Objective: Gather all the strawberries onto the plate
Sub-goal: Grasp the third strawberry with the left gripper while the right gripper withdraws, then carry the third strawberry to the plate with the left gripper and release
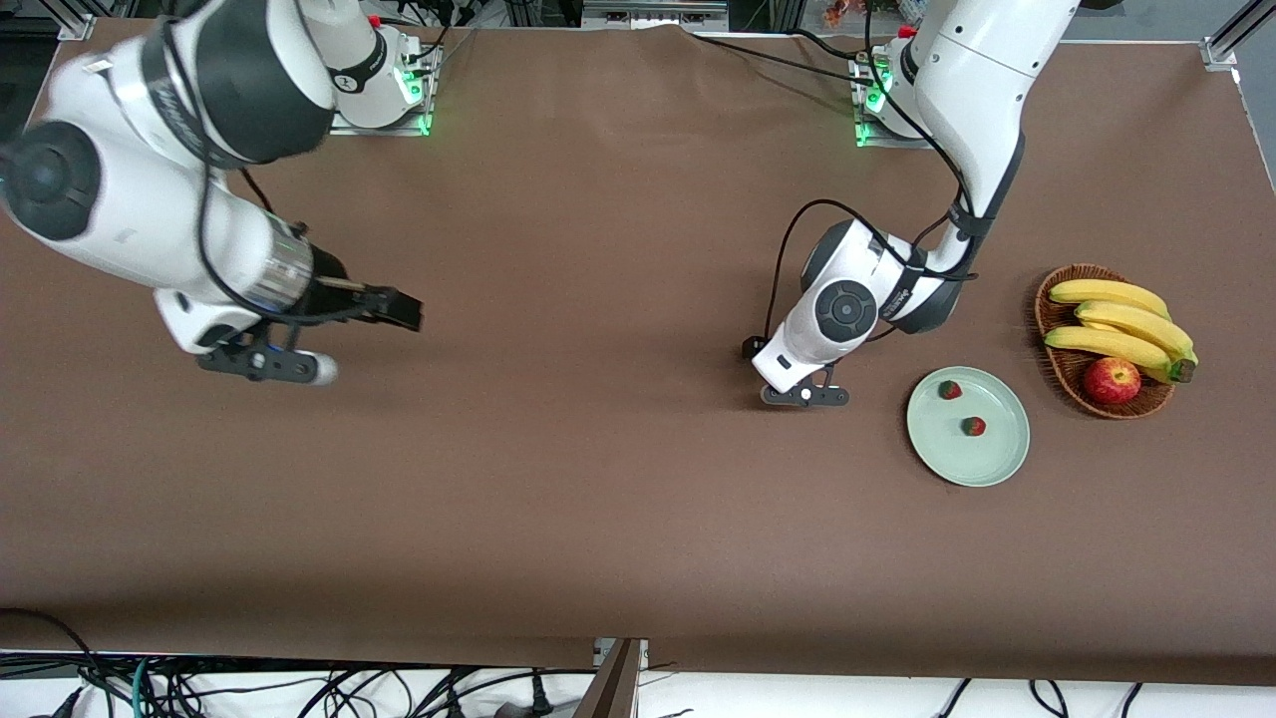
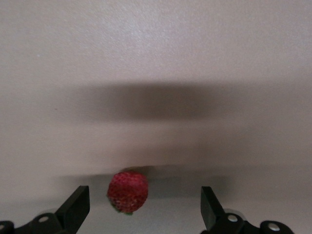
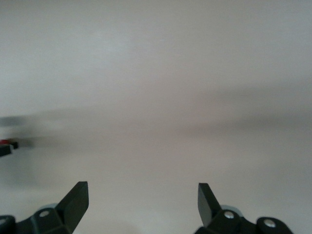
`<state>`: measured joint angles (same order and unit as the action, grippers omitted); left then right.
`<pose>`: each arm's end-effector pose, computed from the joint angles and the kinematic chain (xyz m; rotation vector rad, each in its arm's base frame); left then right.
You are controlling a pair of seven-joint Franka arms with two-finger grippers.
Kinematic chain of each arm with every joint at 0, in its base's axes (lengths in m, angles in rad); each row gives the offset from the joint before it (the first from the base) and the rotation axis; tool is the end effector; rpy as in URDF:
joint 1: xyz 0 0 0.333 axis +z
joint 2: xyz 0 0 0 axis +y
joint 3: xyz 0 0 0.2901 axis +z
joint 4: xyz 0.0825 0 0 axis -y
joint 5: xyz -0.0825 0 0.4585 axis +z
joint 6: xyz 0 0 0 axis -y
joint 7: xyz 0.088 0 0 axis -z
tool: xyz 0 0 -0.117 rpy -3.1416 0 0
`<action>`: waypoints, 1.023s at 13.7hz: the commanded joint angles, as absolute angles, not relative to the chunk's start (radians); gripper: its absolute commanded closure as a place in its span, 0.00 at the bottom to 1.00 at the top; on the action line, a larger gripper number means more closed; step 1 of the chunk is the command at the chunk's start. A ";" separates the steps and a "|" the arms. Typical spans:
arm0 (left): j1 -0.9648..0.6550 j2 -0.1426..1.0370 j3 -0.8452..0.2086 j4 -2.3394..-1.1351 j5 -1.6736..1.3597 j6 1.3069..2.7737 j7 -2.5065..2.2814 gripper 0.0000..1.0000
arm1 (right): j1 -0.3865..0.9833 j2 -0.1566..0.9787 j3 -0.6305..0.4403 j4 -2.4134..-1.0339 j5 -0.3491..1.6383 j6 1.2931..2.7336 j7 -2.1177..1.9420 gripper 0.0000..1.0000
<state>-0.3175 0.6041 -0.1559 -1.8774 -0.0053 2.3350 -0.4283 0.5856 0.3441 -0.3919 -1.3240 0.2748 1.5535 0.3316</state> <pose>0.5774 -0.3002 0.0894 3.1072 -0.0313 -0.2593 0.6823 0.2048 0.5056 -3.0130 0.1968 0.1890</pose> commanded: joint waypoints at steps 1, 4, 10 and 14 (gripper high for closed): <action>-0.321 0.591 -0.146 -1.905 0.017 2.367 -0.445 0.00 | 0.601 0.194 -0.396 -1.485 0.175 1.559 0.270 0.01; -0.314 0.592 -0.147 -1.905 0.080 2.365 -0.445 0.43 | 0.578 0.121 -0.402 -1.551 0.126 1.557 0.212 0.01; -0.311 0.574 -0.146 -1.892 0.081 2.320 -0.443 1.00 | 0.274 0.035 -0.201 -1.637 0.085 1.568 0.043 0.01; -0.296 0.525 -0.080 -1.746 0.086 2.062 -0.341 1.00 | 0.262 0.037 -0.186 -1.632 0.034 1.597 0.026 0.01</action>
